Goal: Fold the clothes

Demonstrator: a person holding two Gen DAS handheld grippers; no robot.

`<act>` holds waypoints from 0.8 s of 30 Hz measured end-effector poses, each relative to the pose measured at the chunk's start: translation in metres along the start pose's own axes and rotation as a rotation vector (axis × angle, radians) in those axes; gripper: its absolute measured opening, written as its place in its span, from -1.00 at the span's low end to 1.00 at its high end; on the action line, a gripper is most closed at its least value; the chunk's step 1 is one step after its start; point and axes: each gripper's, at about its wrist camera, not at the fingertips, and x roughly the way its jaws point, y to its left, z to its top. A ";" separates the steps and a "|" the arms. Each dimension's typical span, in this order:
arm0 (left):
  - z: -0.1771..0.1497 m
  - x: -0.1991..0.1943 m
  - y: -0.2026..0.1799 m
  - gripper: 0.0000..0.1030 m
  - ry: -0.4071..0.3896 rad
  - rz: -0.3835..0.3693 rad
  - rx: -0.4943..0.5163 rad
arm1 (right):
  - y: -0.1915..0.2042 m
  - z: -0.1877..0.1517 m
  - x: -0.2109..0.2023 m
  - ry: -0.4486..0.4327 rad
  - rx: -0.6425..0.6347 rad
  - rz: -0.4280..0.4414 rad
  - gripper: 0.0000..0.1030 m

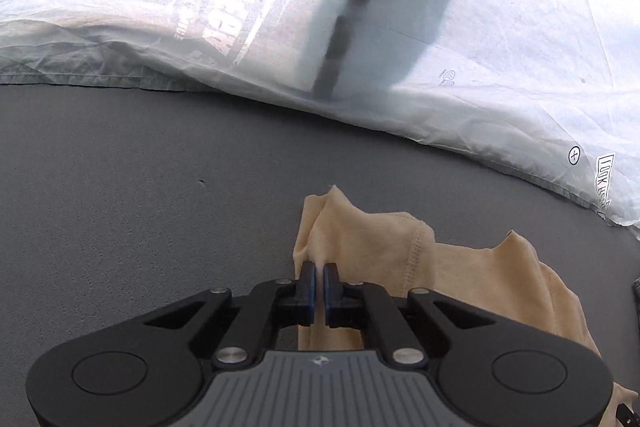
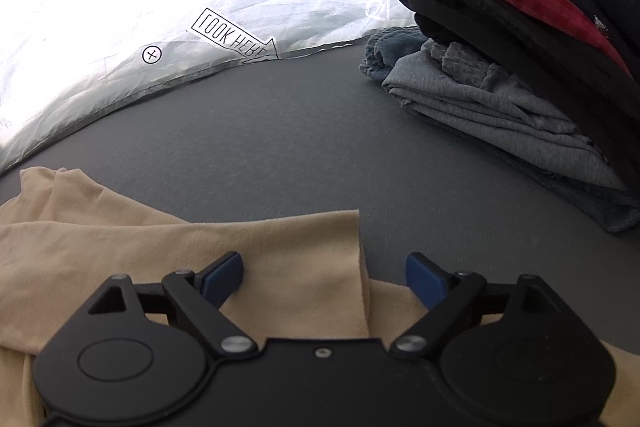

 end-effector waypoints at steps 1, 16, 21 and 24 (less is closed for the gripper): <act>-0.001 -0.002 -0.001 -0.74 -0.001 0.006 0.008 | 0.000 0.000 0.000 0.002 0.000 0.001 0.75; -0.129 -0.132 0.014 0.16 0.124 0.199 -0.088 | -0.006 -0.006 -0.024 0.038 -0.015 0.054 -0.10; -0.184 -0.159 0.027 0.20 0.197 0.244 -0.158 | -0.008 0.003 -0.030 0.037 -0.040 0.090 -0.97; -0.205 -0.173 0.033 0.20 0.214 0.271 -0.198 | -0.005 0.008 -0.044 -0.004 -0.048 0.134 -0.97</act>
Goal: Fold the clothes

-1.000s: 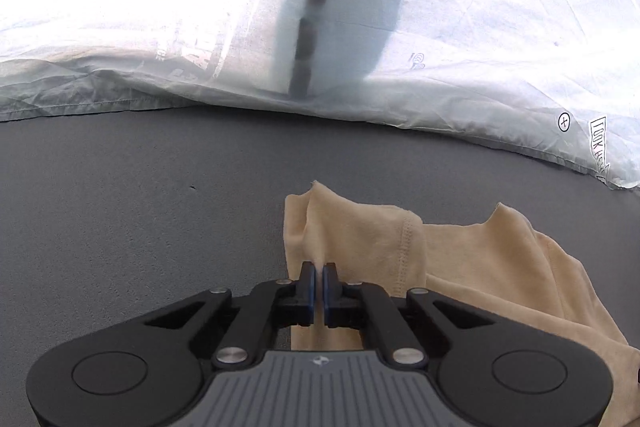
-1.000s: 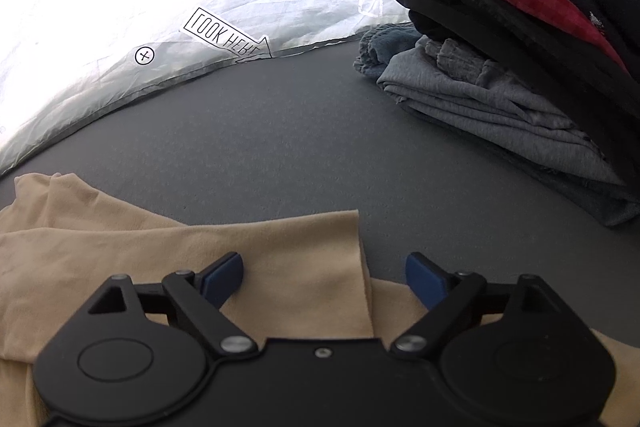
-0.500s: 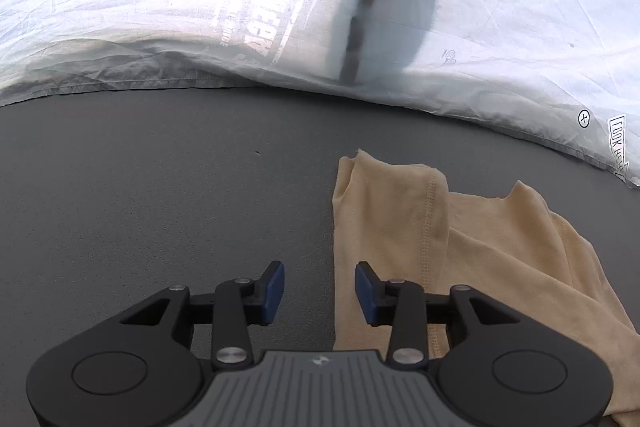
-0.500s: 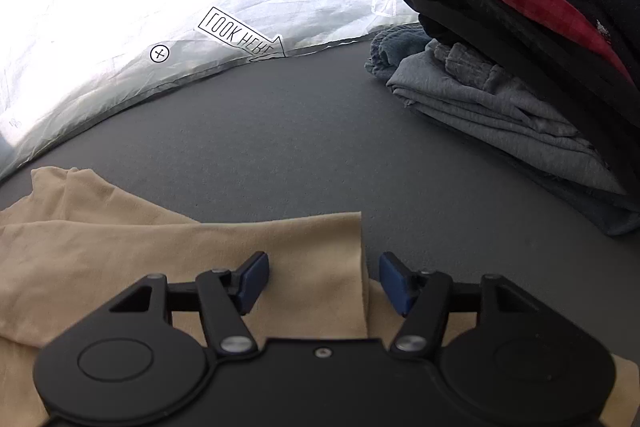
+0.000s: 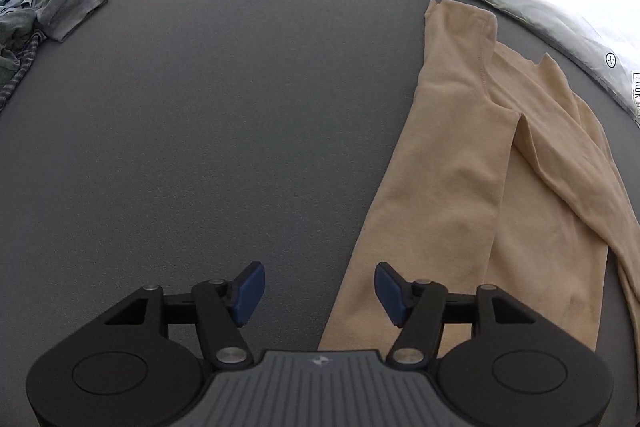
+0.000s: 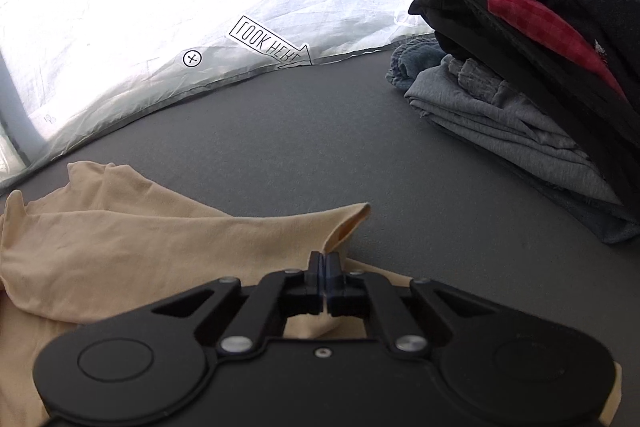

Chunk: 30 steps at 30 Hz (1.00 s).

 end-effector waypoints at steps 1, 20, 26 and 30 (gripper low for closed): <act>-0.006 -0.002 0.002 0.20 0.002 0.010 -0.003 | 0.005 0.001 -0.006 -0.014 -0.016 0.018 -0.97; -0.069 -0.034 0.053 0.34 0.068 0.089 0.019 | 0.136 -0.079 -0.084 0.111 -0.176 0.501 -0.98; -0.065 -0.044 0.063 0.35 0.058 0.096 0.142 | 0.158 -0.094 -0.090 0.186 -0.046 0.530 -0.98; -0.061 -0.050 0.079 0.39 0.060 0.091 0.181 | 0.160 -0.100 -0.088 0.260 0.157 0.552 -0.98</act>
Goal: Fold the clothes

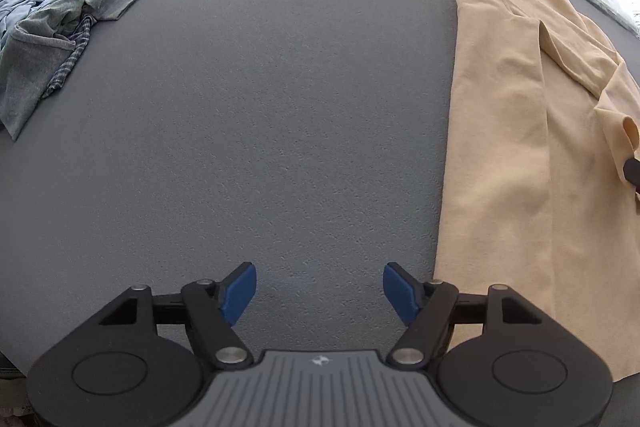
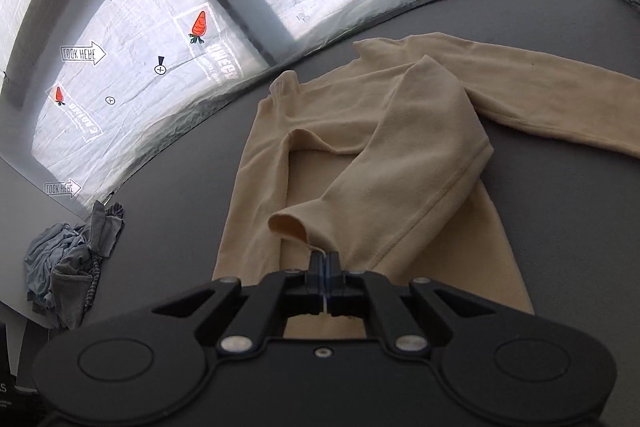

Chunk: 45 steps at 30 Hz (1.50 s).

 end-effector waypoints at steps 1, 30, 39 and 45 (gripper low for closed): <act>0.000 0.000 0.005 0.39 0.007 -0.001 0.003 | -0.001 -0.002 0.000 0.007 0.060 0.019 -0.98; -0.006 0.019 0.022 0.45 0.073 -0.057 0.066 | 0.017 -0.072 -0.028 0.058 0.367 0.146 -0.98; -0.013 0.016 0.021 0.49 0.079 -0.061 0.065 | 0.007 -0.087 -0.032 0.086 0.418 0.149 -0.98; -0.017 0.015 0.019 0.52 0.084 -0.060 0.066 | 0.011 -0.092 -0.038 0.092 0.391 0.157 -0.98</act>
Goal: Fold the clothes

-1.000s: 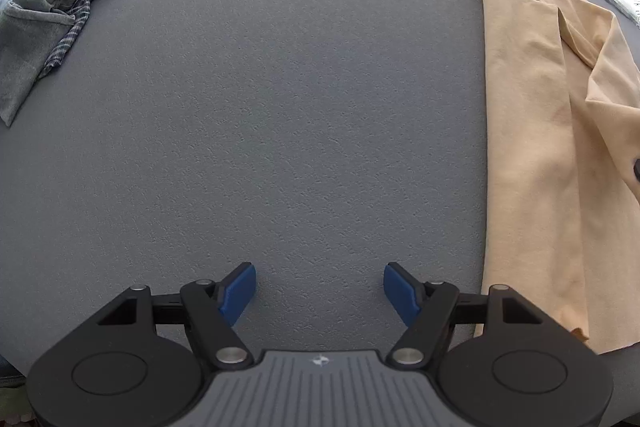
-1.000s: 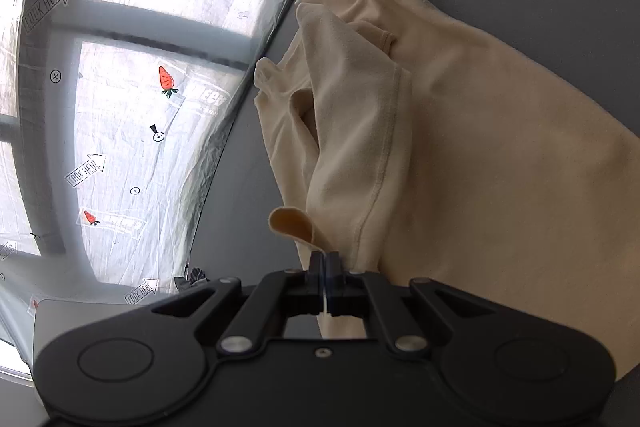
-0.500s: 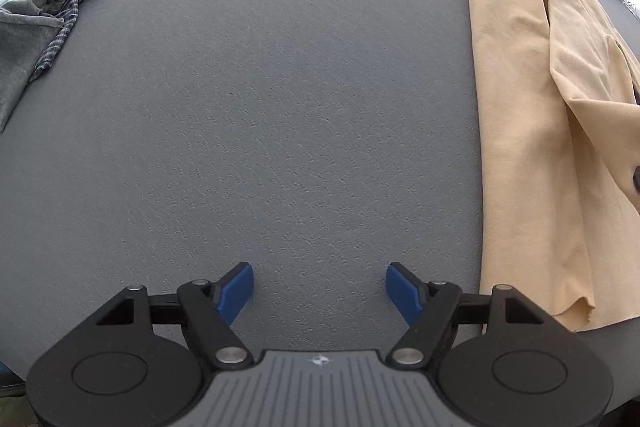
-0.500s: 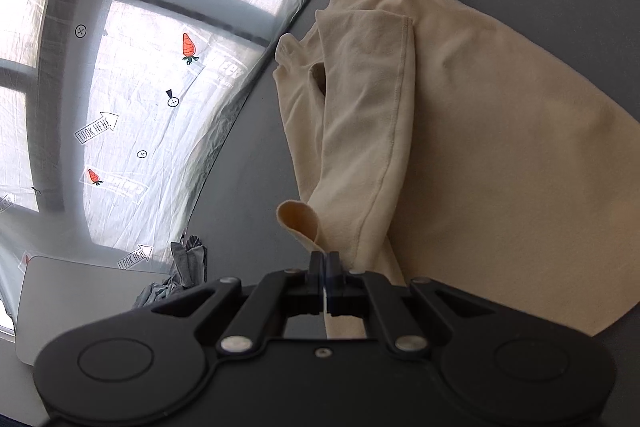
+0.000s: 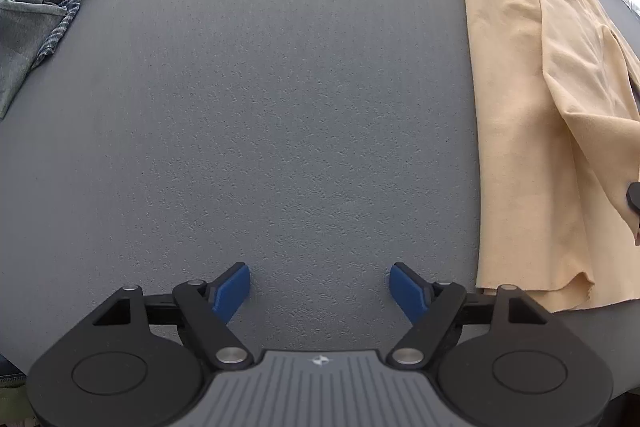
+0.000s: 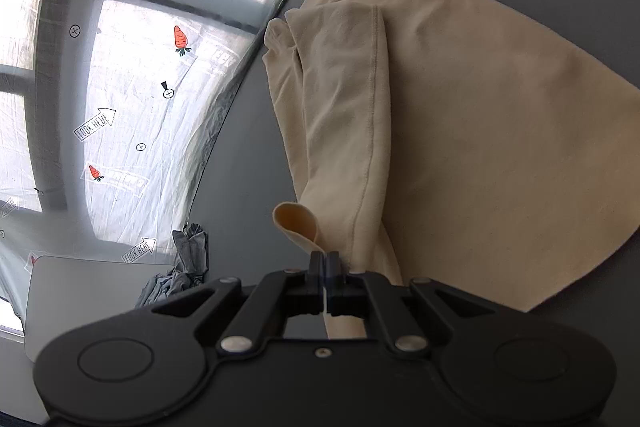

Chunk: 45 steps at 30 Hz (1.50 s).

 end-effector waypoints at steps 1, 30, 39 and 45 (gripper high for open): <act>-0.001 0.000 0.000 0.53 0.001 0.000 -0.001 | 0.000 -0.001 -0.001 0.001 -0.002 -0.002 -0.98; -0.008 -0.001 -0.015 0.69 0.014 0.026 -0.004 | -0.016 -0.020 -0.004 0.081 -0.002 -0.041 -0.98; -0.003 -0.001 -0.018 0.75 0.019 0.032 -0.015 | -0.013 -0.024 0.004 0.150 -0.083 -0.096 -0.97; 0.001 -0.001 -0.018 0.82 0.024 0.041 -0.027 | -0.004 -0.028 0.007 0.192 -0.201 -0.158 -0.97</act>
